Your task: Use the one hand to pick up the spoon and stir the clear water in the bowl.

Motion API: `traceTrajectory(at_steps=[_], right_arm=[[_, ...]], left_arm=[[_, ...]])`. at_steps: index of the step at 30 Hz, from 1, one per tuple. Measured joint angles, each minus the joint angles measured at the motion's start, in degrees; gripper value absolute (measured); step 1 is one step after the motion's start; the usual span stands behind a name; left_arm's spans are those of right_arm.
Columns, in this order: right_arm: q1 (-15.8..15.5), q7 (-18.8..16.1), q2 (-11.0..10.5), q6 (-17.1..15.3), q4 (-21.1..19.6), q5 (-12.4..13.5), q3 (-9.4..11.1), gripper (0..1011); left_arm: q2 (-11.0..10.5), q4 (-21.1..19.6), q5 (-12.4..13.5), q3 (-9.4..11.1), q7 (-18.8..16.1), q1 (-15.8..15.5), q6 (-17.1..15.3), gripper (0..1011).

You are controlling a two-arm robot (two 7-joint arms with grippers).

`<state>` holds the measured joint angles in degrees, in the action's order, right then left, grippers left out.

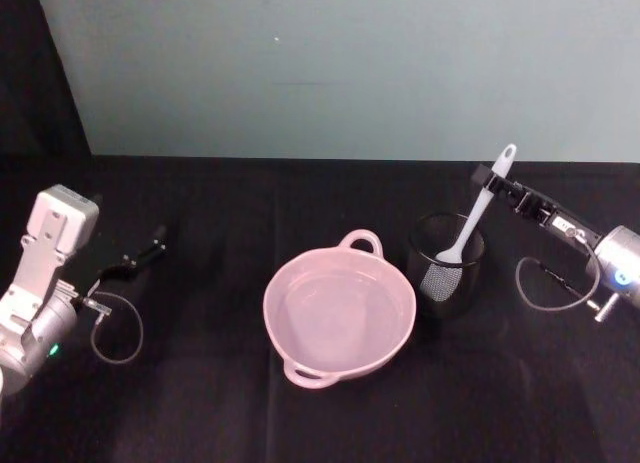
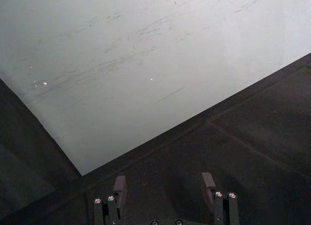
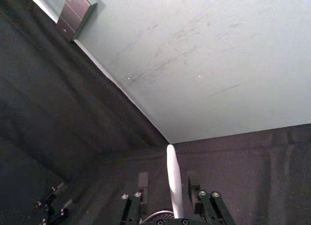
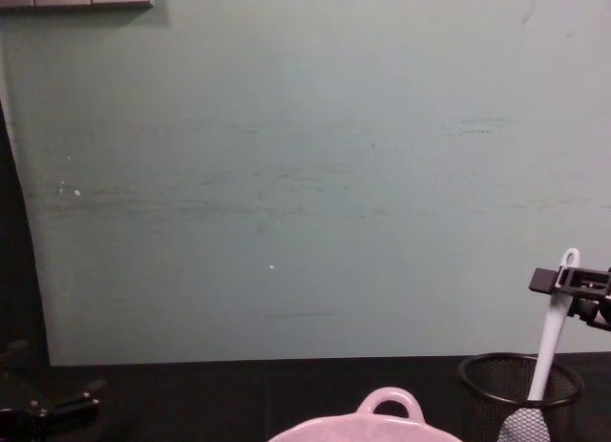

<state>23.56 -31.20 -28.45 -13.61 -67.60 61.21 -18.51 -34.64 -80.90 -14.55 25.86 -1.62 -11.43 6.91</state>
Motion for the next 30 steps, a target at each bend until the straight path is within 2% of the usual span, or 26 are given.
traceTrajectory(at_steps=[6,7,8,10,13,23,30], right_arm=[[0.02,1.07,-1.00,1.10,-0.92,-0.86,-1.21,330],[0.02,1.27,-1.13,1.19,-1.10,-0.93,-1.36,330],[0.01,1.46,-1.27,1.30,-1.27,-1.02,-1.49,263],[-0.03,1.99,-1.64,1.62,-1.75,-1.44,-1.82,223],[-0.09,3.08,-2.49,2.39,-3.11,-2.80,-2.53,123],[-1.09,6.59,-5.76,4.69,-11.51,-9.17,-3.97,112],[-1.46,7.58,-8.03,4.61,-18.15,-13.08,-3.95,112]], left_arm=[[0.00,0.00,0.00,0.00,0.00,0.00,0.00,1005],[0.00,0.00,0.00,0.00,0.00,0.00,0.00,1005],[0.00,0.00,0.00,0.00,0.00,0.00,0.00,1005],[0.00,0.00,0.00,0.00,0.00,0.00,0.00,1005],[0.00,0.00,0.00,0.00,0.00,0.00,0.00,1005],[0.00,0.00,0.00,0.00,0.00,0.00,0.00,1005],[0.00,0.00,0.00,0.00,0.00,0.00,0.00,1005]])
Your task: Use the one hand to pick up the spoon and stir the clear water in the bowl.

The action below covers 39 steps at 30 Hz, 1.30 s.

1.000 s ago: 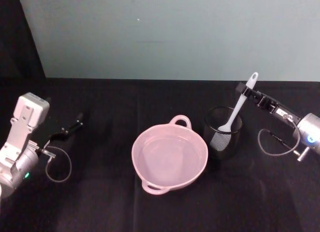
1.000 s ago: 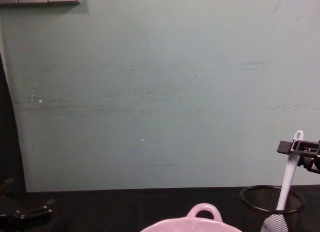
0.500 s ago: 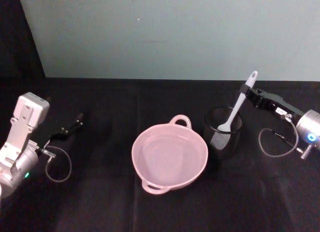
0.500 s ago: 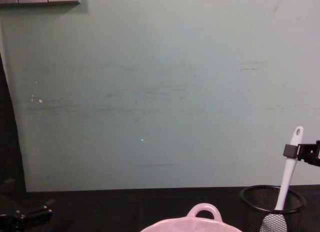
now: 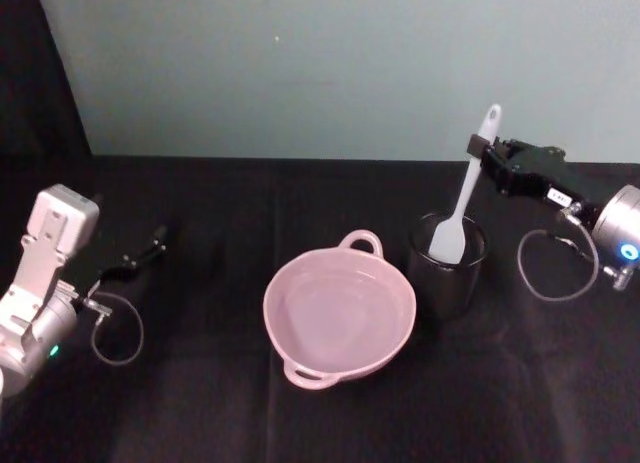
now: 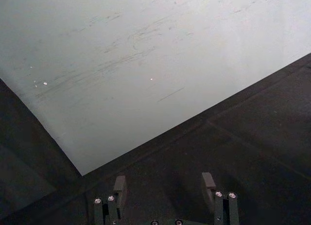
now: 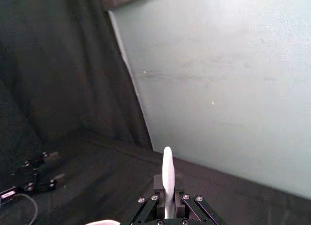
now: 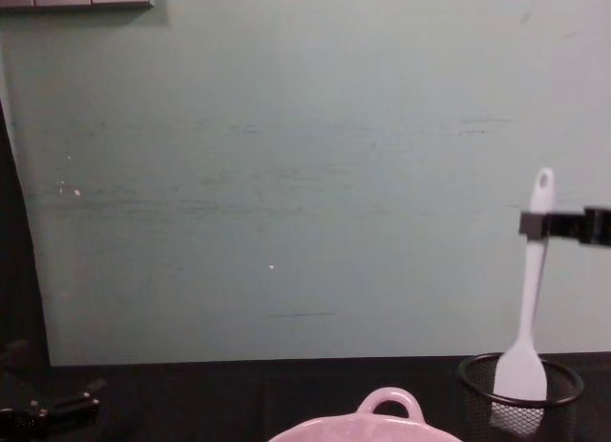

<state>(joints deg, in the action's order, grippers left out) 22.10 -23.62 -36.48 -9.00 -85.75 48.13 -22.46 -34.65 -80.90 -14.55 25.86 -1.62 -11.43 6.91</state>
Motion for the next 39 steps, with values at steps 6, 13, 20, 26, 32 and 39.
traceTrajectory(at_steps=[6,13,20,26,32,39], right_arm=[[0.60,0.11,-2.20,-1.49,-6.02,-2.34,0.74,112],[1.06,0.05,-3.72,-3.03,-10.34,-2.87,1.80,112],[1.10,-0.08,-3.83,-3.18,-10.65,-2.96,1.90,112],[1.09,-0.07,-3.79,-3.18,-10.51,-2.95,1.89,112],[1.08,-0.07,-3.75,-3.18,-10.43,-2.94,1.87,112],[1.08,-0.07,-3.72,-3.15,-10.38,-2.92,1.83,112]], left_arm=[[0.00,0.00,0.00,0.00,0.00,0.00,0.00,1005],[0.00,0.00,0.00,0.00,0.00,0.00,0.00,1005],[0.00,0.00,0.00,0.00,0.00,0.00,0.00,1005],[0.00,0.00,0.00,0.00,0.00,0.00,0.00,1005],[0.00,0.00,0.00,0.00,0.00,0.00,0.00,1005],[0.00,0.00,0.00,0.00,0.00,0.00,0.00,1005]])
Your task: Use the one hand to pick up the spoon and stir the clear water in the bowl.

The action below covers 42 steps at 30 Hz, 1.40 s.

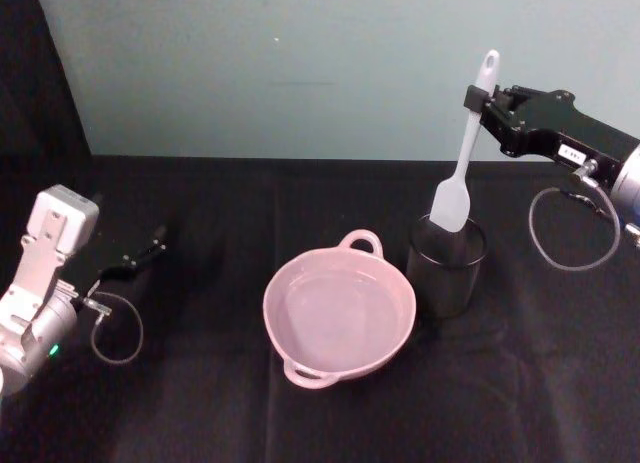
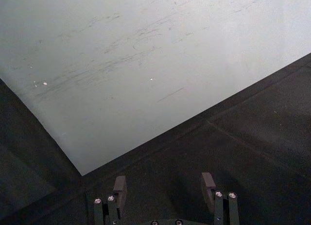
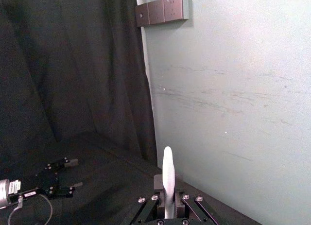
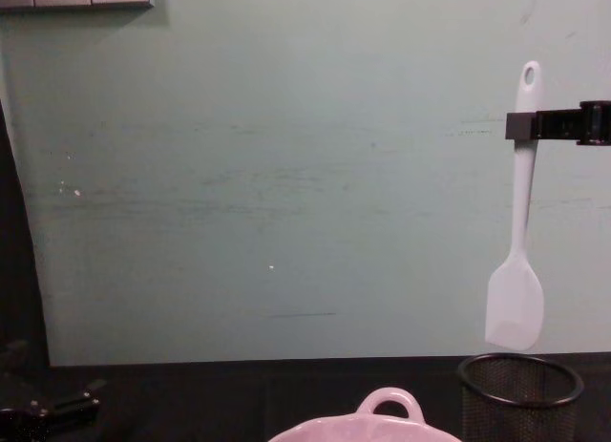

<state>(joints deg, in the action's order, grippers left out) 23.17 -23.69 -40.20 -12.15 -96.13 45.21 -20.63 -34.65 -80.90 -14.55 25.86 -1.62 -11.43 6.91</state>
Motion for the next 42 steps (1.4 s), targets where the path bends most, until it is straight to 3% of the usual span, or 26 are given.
traceTrajectory(at_steps=[11,15,21,31,37,42], right_arm=[[0.00,0.01,0.02,0.03,0.06,0.00,-0.04,112],[0.64,-0.15,0.56,-0.21,-0.30,-1.64,-1.62,112],[2.12,-0.52,3.81,0.51,-1.24,-6.27,-5.96,112],[2.16,-2.81,9.27,5.30,1.14,-11.88,-10.71,112],[0.95,-3.76,11.40,7.85,4.25,-14.02,-11.98,112],[-0.25,-3.94,11.94,8.21,5.26,-15.15,-12.40,112]], left_arm=[[0.00,0.00,0.00,0.00,0.00,0.00,0.00,1005],[0.00,0.00,0.00,0.00,0.00,0.00,0.00,1005],[0.00,0.00,0.00,0.00,0.00,0.00,0.00,1005],[0.00,0.00,0.00,0.00,0.00,0.00,0.00,1005],[0.00,0.00,0.00,0.00,0.00,0.00,0.00,1005],[0.00,0.00,0.00,0.00,0.00,0.00,0.00,1005]])
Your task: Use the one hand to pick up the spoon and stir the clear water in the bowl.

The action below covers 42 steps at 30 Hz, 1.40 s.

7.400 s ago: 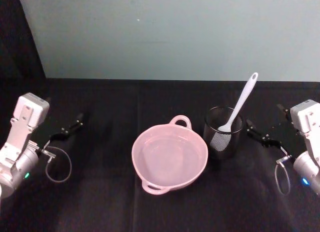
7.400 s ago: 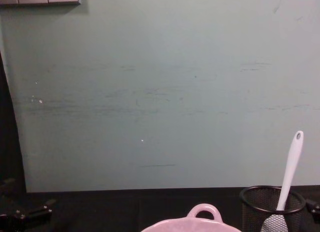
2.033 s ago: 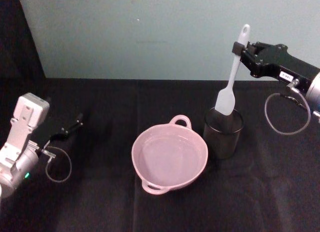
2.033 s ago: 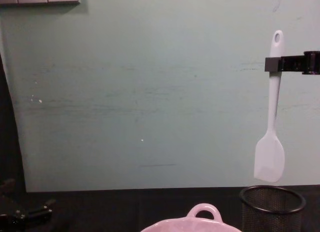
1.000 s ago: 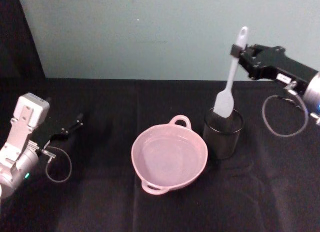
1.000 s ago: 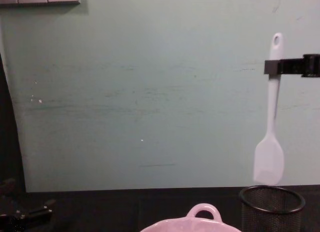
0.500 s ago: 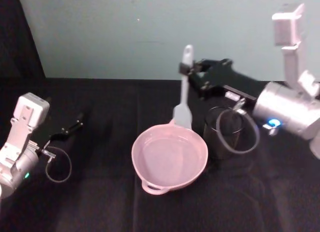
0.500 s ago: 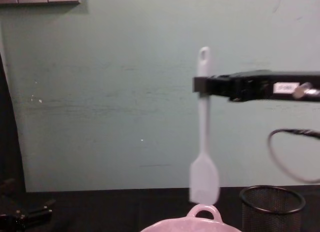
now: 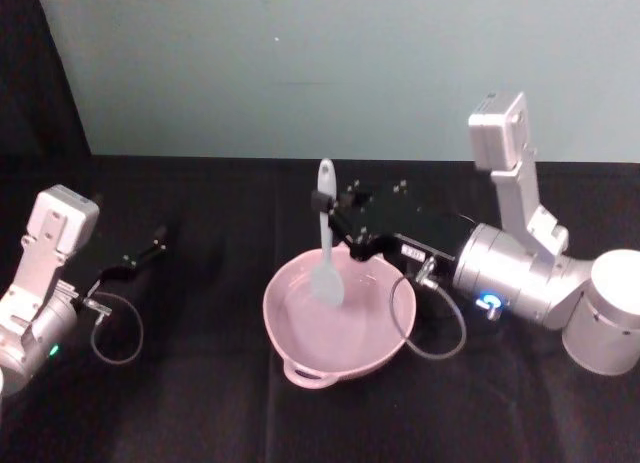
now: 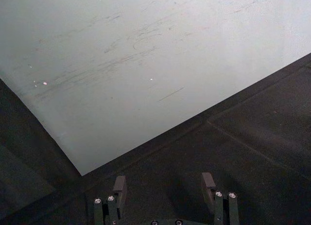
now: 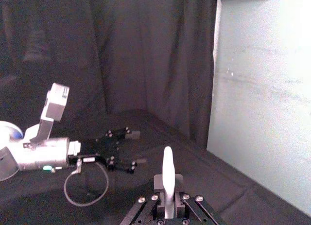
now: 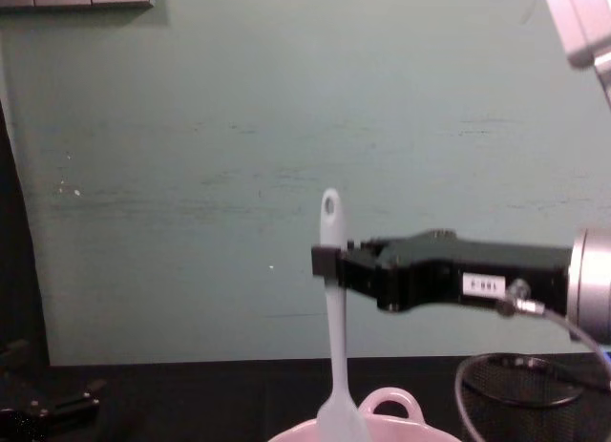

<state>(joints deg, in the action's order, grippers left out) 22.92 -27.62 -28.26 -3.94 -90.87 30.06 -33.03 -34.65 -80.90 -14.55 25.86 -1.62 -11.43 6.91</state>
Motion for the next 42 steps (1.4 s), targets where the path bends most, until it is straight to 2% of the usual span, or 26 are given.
traceTrajectory(at_steps=[8,17,24,32,34,42], right_arm=[[-1.23,-1.03,1.18,0.10,0.77,-0.69,0.01,112],[-0.29,-2.06,4.38,0.25,4.45,-1.30,-0.06,112],[0.17,-1.45,6.20,1.48,8.35,-1.05,2.04,112],[-0.79,-0.07,5.37,2.06,8.61,-1.12,4.69,112],[-1.66,0.11,4.43,1.96,7.48,-1.19,5.63,112],[-4.50,0.27,1.78,0.77,2.80,-1.88,6.60,112]], left_arm=[[0.00,0.00,0.00,0.00,0.00,0.00,0.00,1005],[0.00,0.00,0.00,0.00,0.00,0.00,0.00,1005],[0.00,0.00,0.00,0.00,0.00,0.00,0.00,1005],[0.00,0.00,0.00,0.00,0.00,0.00,0.00,1005],[0.00,0.00,0.00,0.00,0.00,0.00,0.00,1005],[0.00,0.00,0.00,0.00,0.00,0.00,0.00,1005]])
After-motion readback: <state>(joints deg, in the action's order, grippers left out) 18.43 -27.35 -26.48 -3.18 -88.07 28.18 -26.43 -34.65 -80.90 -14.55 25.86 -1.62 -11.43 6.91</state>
